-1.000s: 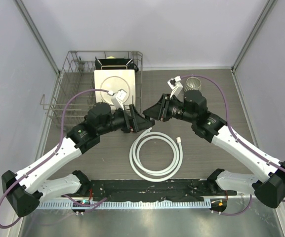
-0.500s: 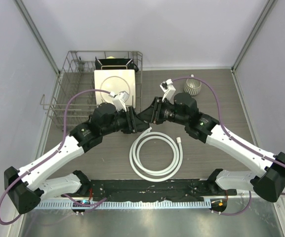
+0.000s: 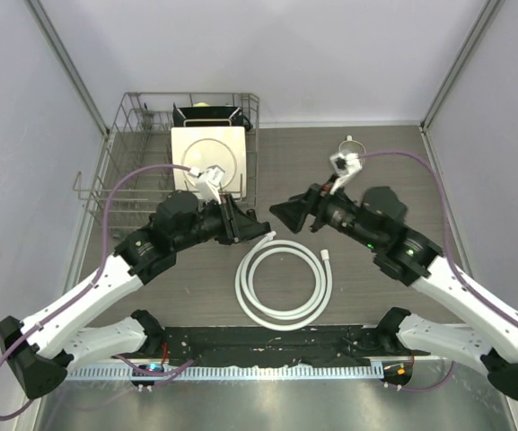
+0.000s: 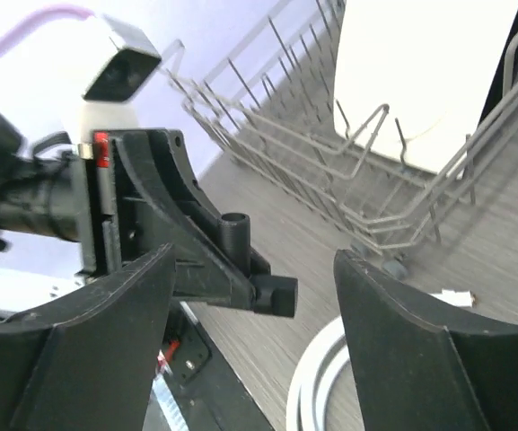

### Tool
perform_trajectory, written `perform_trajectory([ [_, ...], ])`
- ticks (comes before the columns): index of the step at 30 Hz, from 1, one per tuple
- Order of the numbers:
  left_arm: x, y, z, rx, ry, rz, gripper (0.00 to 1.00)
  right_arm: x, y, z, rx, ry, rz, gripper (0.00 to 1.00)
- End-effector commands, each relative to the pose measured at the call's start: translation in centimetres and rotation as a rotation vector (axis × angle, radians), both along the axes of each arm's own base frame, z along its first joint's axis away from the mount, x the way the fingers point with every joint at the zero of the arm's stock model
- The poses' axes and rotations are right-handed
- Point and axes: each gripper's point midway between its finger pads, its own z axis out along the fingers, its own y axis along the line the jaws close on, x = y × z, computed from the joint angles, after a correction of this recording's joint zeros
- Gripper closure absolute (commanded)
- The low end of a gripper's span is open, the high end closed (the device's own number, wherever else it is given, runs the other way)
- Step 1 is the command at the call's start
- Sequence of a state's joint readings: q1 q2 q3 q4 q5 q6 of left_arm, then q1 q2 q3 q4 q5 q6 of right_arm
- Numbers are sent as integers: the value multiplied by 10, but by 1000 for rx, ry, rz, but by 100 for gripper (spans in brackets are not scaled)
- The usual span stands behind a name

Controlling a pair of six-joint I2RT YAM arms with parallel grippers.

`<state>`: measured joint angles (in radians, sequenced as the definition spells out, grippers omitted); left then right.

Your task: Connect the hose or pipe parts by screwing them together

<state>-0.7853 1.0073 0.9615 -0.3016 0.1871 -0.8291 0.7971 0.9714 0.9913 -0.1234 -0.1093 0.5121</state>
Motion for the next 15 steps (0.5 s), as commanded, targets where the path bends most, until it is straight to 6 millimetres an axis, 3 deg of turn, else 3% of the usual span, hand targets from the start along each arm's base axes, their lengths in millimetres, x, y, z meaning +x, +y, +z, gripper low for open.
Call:
perform_trajectory([
  [1, -6, 6, 70, -225, -216, 3, 100, -16, -28, 51, 195, -86, -63, 23],
  [2, -9, 10, 73, -259, -230, 7, 100, -18, -25, 41, 232, -47, -50, 22],
  [3, -11, 10, 80, -296, -245, 7, 100, -29, -19, 44, 325, 24, -2, 20],
  [4, -14, 11, 96, -358, -282, 0, 100, -36, -21, 62, 429, -4, 30, 19],
  [5, -17, 10, 97, -385, -283, -13, 100, -36, -18, 48, 450, 32, 35, 19],
  [7, -26, 11, 116, -447, -337, -48, 100, -42, -19, 60, 550, 51, 65, 20],
  [12, -41, 13, 128, -516, -391, -111, 100, -48, -8, 64, 603, 82, 144, 41],
  [15, -47, 15, 136, -559, -404, -128, 100, -51, 2, 62, 614, 111, 198, 44],
])
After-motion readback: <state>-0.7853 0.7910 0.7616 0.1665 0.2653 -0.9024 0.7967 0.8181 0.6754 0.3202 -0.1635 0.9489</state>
